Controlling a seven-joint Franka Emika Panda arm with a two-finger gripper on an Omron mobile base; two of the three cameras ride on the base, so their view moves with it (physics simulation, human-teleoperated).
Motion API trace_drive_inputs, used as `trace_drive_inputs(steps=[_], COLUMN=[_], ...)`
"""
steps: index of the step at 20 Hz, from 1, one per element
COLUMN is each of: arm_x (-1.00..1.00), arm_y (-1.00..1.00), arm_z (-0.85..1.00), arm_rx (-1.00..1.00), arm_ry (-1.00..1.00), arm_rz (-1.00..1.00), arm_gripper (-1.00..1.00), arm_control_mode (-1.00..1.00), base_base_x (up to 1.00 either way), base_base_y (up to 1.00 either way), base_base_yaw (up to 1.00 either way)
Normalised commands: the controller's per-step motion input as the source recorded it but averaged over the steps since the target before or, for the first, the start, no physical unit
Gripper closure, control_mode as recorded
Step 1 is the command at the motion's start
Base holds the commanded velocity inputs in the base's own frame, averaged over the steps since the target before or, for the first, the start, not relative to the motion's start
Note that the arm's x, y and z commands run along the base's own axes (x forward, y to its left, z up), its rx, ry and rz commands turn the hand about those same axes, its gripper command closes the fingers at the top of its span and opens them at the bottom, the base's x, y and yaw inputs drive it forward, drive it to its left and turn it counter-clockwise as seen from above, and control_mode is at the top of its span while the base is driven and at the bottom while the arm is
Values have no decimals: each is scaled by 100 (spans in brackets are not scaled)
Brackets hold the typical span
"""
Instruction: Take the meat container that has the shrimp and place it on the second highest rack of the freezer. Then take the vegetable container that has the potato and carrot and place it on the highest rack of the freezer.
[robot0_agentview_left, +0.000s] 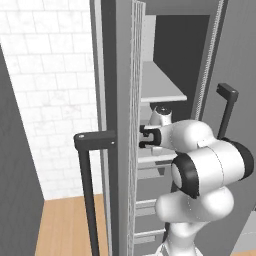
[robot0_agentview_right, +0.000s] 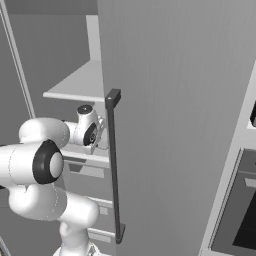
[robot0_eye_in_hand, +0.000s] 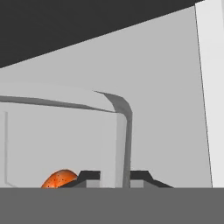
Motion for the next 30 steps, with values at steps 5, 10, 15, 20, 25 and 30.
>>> trace_drive_inputs(steps=[5, 10, 15, 20, 25, 30], arm_x=[0, 0, 0, -19, -61, -34], arm_y=[0, 0, 0, 0, 0, -2], arm_z=[0, 0, 0, 2, 14, 80], arm_rx=[0, 0, 0, 0, 0, 1], arm_ry=[0, 0, 0, -7, -29, -1], arm_rz=[0, 0, 0, 1, 2, 1], arm_gripper=[100, -100, -100, -100, -100, -100], arm_control_mode=[-100, -100, -100, -100, -100, -100], base_base_x=[0, 0, 0, 0, 0, 0], base_base_y=[0, 0, 0, 0, 0, 0], base_base_yaw=[0, 0, 0, 0, 0, 0])
